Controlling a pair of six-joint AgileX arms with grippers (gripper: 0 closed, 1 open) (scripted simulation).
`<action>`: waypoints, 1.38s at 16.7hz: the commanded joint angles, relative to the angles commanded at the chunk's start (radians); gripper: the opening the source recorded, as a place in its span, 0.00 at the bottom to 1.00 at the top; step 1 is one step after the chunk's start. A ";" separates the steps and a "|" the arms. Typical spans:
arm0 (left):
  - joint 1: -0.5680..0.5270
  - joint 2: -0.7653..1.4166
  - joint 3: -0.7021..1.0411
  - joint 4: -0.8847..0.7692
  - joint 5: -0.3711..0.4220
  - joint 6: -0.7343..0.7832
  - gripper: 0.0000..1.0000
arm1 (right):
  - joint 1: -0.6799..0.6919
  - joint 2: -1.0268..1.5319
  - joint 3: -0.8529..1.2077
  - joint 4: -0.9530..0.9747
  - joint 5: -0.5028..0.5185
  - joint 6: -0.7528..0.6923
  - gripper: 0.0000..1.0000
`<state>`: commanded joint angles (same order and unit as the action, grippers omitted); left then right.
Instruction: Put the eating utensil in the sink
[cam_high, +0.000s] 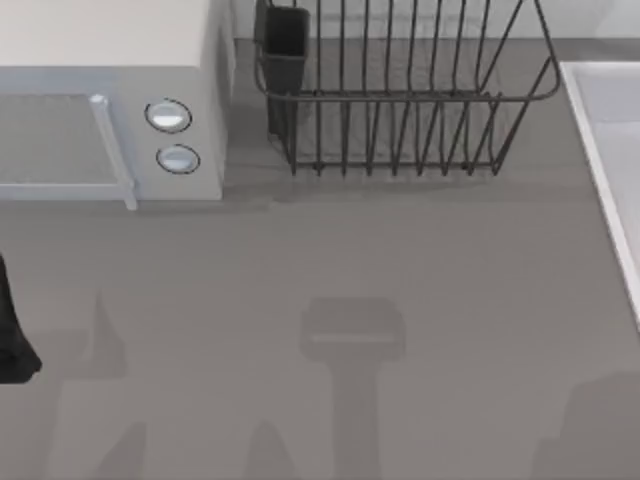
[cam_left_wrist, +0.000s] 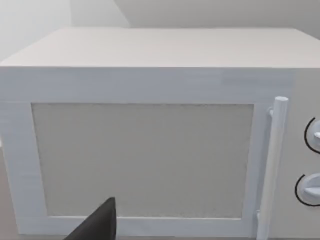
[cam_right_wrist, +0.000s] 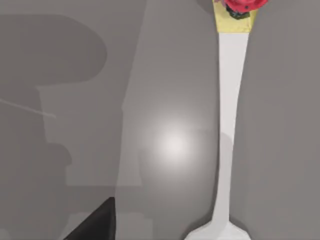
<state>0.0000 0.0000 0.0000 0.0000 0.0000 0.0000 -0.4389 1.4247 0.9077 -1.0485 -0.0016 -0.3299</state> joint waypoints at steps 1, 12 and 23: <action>0.000 0.000 0.000 0.000 0.000 0.000 1.00 | 0.000 0.000 0.000 0.000 0.000 0.000 1.00; 0.000 0.000 0.000 0.000 0.000 0.000 1.00 | 0.004 0.179 -0.204 0.392 0.000 0.007 1.00; 0.000 0.000 0.000 0.000 0.000 0.000 1.00 | 0.004 0.219 -0.247 0.467 0.000 0.008 0.70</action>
<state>0.0000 0.0000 0.0000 0.0000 0.0000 0.0000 -0.4344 1.6441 0.6607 -0.5820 -0.0017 -0.3219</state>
